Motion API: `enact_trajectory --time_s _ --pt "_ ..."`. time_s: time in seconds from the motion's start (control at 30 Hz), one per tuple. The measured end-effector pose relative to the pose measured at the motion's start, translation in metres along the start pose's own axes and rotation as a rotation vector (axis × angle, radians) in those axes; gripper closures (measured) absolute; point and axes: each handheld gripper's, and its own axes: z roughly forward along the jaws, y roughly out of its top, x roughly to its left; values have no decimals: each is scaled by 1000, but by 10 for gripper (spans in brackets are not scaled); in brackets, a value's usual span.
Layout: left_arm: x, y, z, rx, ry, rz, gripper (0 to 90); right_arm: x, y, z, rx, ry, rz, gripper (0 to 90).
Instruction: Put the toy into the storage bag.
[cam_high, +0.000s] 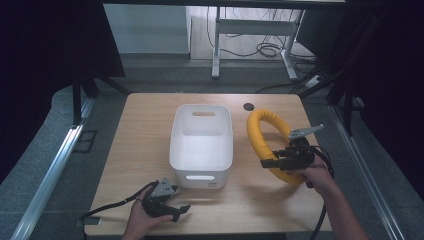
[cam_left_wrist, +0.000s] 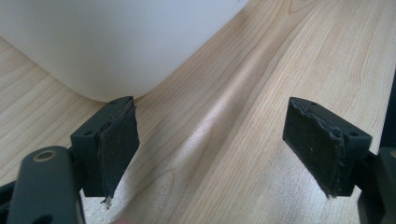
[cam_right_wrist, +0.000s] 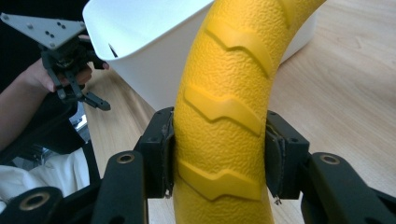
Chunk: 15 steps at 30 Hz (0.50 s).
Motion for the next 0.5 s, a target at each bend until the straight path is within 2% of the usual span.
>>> enact_trajectory --time_s 0.17,0.5 --pt "0 0 -1 -6 2 -2 185 -1 3 -5 -31 0 8 510" --pt "0 0 -2 -5 5 5 185 5 16 -17 -98 9 -14 510"
